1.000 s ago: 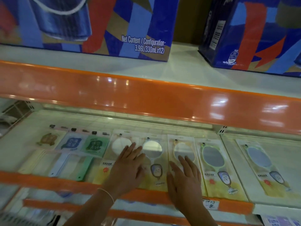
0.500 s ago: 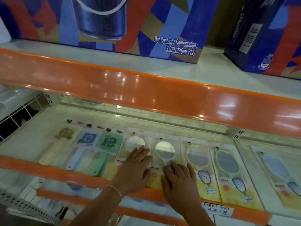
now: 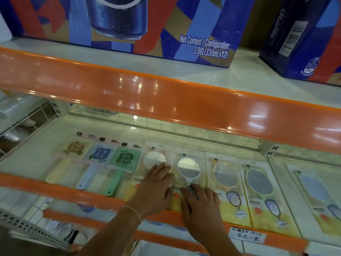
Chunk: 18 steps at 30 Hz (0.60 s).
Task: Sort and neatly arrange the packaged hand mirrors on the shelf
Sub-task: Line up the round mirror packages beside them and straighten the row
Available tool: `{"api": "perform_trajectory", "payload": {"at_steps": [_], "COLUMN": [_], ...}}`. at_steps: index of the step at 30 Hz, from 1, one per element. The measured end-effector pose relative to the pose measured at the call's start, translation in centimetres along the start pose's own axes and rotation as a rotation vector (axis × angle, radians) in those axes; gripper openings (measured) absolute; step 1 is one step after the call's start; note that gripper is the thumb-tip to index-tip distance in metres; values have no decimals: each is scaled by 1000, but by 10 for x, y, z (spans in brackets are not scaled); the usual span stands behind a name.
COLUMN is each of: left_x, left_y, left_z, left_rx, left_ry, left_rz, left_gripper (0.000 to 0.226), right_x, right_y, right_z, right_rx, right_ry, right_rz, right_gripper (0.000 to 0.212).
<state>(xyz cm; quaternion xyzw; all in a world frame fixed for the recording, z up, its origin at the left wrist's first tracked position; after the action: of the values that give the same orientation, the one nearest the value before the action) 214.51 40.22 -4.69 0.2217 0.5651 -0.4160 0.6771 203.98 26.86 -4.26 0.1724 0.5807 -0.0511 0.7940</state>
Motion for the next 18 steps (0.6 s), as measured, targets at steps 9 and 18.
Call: {"api": "perform_trajectory", "payload": {"at_steps": [9, 18], "left_x": [-3, -12], "left_y": [-1, 2], "left_z": [0, -9], "left_rx": [-5, -62], "left_ry": [13, -8], "left_rz": [-19, -73], "left_gripper": [58, 57], "right_x": [-1, 1], "right_y": [7, 1], "right_z": [-4, -7], "right_rx": [-6, 46], "right_ry": [1, 3], "right_rz": [3, 109], "right_gripper": [38, 47]}}
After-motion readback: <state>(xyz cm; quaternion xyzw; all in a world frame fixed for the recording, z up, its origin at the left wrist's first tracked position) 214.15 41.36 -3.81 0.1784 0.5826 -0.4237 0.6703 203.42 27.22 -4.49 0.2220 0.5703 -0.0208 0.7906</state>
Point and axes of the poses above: each hand's wrist, its own z-axis towards the middle knuckle, its own x-axis out of the palm, y = z × x, the point moved 4 cm from there along z, towards the middle knuckle, and after that the axes turned 7 degrees about x, right-handed, at the moved point
